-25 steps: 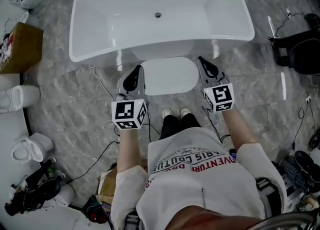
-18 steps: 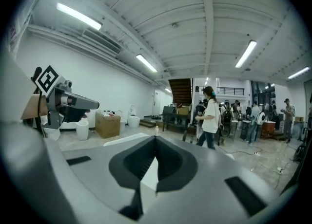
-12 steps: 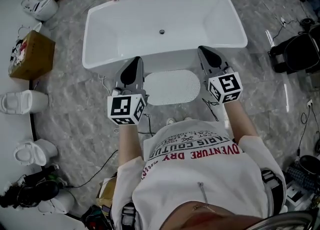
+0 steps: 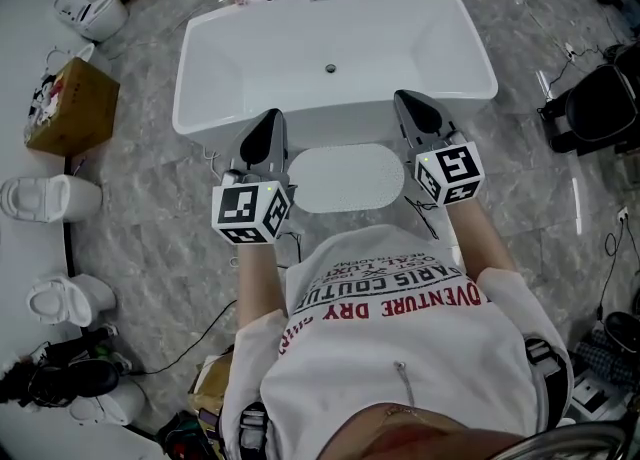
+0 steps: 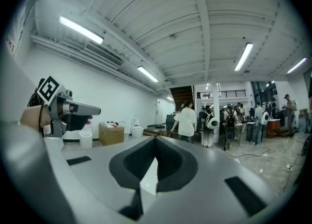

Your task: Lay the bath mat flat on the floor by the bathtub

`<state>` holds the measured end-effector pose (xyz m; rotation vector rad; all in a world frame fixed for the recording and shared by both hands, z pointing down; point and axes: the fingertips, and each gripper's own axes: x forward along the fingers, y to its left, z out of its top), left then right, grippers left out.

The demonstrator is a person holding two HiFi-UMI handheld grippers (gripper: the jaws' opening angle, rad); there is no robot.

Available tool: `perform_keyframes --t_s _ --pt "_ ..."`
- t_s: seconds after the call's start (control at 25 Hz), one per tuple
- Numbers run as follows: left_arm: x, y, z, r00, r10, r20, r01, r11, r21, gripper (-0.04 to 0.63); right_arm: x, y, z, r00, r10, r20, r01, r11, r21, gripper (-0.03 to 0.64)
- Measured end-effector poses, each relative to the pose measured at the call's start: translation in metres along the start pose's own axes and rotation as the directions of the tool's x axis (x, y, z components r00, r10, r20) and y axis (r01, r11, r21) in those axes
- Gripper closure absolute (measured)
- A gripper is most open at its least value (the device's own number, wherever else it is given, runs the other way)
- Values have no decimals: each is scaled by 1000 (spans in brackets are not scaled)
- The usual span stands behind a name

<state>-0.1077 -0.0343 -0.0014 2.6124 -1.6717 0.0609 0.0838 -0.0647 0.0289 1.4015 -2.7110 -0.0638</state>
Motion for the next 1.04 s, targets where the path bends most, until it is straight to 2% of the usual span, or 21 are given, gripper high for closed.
perform_keyframes --t_s 0.28,0.8,1.04 --pt "-1 0 -2 1000 -1 -11 1 1000 2 584 3 11 -4 999 33 -32 -34 999 -19 609" --pt "3 5 -12 999 2 -51 -1 1000 25 583 8 15 -2 999 32 -25 -33 999 -19 609" --pt "7 10 -19 998 6 -60 -6 1000 3 583 14 17 -7 999 34 -30 -34 999 -10 609"
